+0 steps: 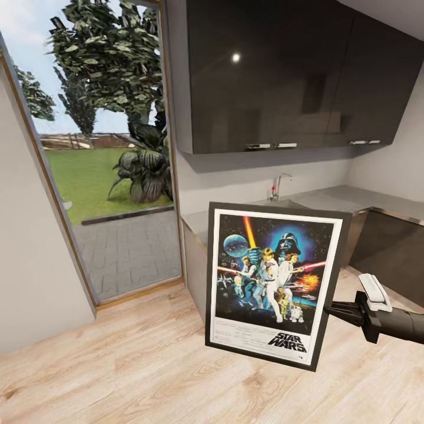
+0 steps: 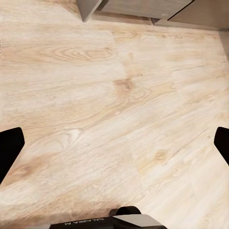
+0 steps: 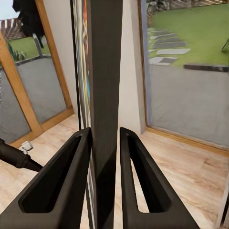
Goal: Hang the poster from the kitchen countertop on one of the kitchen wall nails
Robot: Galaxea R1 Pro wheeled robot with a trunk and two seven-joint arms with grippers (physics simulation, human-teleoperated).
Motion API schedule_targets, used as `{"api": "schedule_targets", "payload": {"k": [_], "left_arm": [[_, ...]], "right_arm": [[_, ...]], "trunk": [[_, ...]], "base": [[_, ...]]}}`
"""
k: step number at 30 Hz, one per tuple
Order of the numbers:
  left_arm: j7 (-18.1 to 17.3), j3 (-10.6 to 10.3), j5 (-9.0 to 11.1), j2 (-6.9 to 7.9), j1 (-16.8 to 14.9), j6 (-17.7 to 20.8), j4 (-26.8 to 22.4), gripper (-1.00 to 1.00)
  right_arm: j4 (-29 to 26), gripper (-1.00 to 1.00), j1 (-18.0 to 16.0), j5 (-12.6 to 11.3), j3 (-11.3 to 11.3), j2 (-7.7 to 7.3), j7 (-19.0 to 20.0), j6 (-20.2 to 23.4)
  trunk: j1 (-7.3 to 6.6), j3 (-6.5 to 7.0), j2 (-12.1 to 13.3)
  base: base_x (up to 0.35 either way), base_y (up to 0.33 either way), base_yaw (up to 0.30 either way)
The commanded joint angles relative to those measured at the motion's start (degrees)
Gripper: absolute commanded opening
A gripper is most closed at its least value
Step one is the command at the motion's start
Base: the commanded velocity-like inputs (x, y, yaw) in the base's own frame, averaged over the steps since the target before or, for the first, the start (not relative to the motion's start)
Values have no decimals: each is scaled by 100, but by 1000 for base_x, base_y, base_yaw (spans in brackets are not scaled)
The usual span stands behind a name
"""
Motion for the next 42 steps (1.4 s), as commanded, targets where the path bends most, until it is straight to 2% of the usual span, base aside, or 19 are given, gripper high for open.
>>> {"api": "schedule_targets", "payload": {"k": [1, 16, 42], "left_arm": [[-2, -49, 44, 6, -5, -28, -12, 100], [0, -49, 44, 9, -5, -28, -11, 100], [0, -38, 52, 12, -5, -28, -3, 100]], "right_arm": [[0, -100, -4, -10, -1, 1, 26, 69], [0, -100, -4, -10, -1, 26, 25, 55], [-7, -100, -4, -10, -1, 47, 25, 48]], "trunk": [[3, -10, -11], [3, -10, -11], [3, -10, -11]], "base": [[0, 0, 149], [0, 31, 270], [0, 279, 291]]}}
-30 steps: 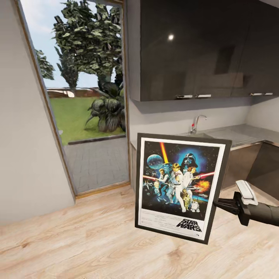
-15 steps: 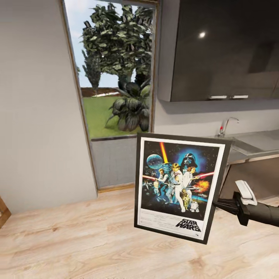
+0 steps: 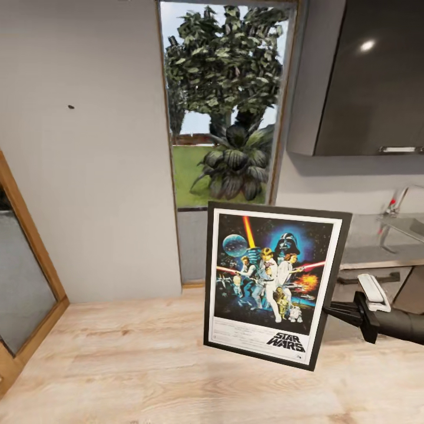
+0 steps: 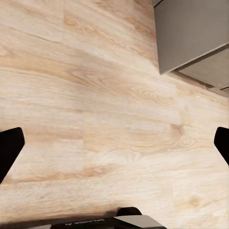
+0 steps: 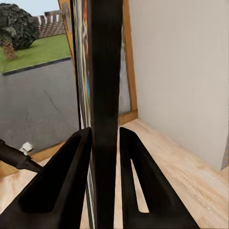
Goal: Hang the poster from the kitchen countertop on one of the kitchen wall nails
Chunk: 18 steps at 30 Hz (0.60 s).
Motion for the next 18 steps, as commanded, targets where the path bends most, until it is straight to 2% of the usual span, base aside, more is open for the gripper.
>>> {"api": "schedule_targets", "payload": {"k": [1, 18], "left_arm": [[3, -49, 41, 4, -6, -27, -13, 100], [3, -43, 41, 4, -6, -21, -13, 100]], "right_arm": [[-4, -100, -3, -8, -3, -2, 26, 72], [-5, -100, -3, -8, -3, -1, 26, 72]], "trunk": [[4, -10, -11], [4, -10, -11]], "base": [[0, 292, 291], [0, 292, 291]]}}
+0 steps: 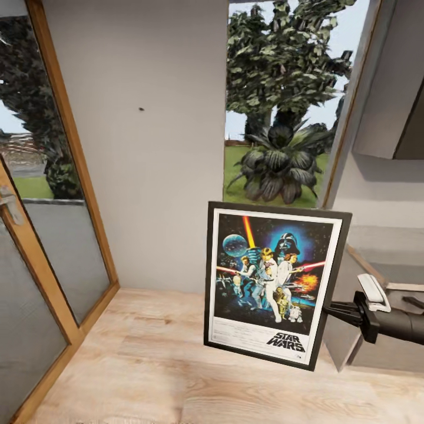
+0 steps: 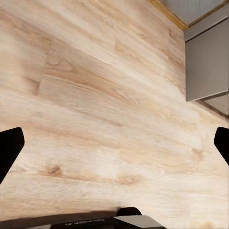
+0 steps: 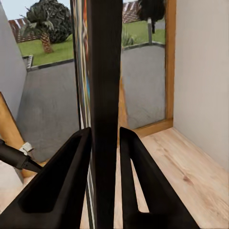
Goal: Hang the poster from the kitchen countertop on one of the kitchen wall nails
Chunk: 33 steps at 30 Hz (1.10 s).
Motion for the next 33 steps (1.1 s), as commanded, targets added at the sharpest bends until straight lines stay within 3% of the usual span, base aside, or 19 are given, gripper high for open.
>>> {"api": "schedule_targets", "payload": {"k": [1, 19, 33], "left_arm": [[3, -49, 41, 4, -6, -30, -13, 100], [3, -49, 41, 11, -6, -25, -7, 100], [3, -49, 46, 13, -6, -25, -5, 100]], "right_arm": [[-4, -100, -3, -8, -3, -2, 26, 72], [-4, -100, -1, -8, -3, -2, 26, 78], [5, -100, -2, -8, -3, -2, 26, 88]], "trunk": [[4, -10, -11], [4, -10, -11], [4, -10, -11]], "base": [[0, 292, 290], [0, 293, 282], [107, 290, 19]]}}
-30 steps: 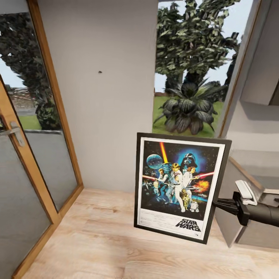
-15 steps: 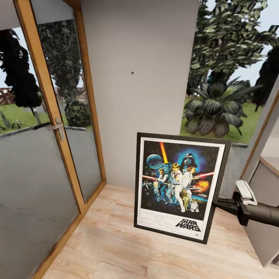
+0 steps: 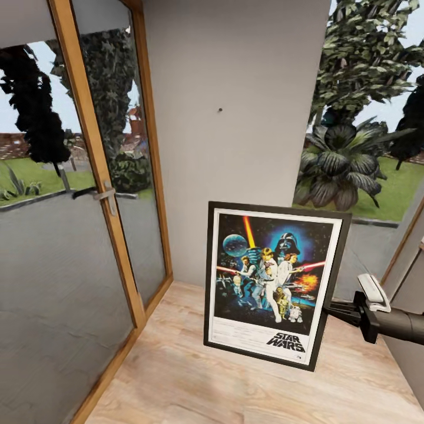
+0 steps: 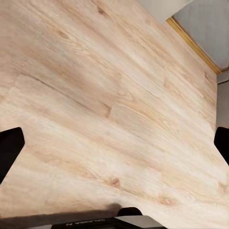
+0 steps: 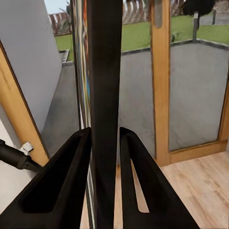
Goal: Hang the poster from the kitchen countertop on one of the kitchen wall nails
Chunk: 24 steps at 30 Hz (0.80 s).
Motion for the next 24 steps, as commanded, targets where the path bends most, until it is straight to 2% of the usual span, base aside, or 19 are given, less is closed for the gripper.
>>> {"api": "schedule_targets", "payload": {"k": [1, 20, 24], "left_arm": [[1, -49, 46, 5, -5, -28, -14, 100], [1, -30, 48, 5, -5, -28, -14, 100], [1, -31, 48, 5, -5, -28, -14, 100]], "right_arm": [[-2, -100, -5, -7, -1, -1, 27, 76], [-2, -100, -3, -7, -1, -1, 27, 82], [-2, -100, -5, -7, -1, -2, 27, 82]], "trunk": [[5, -10, -11], [5, -10, -11], [5, -10, -11]], "base": [[203, 279, 0], [231, 277, 0], [239, 277, -123]]}}
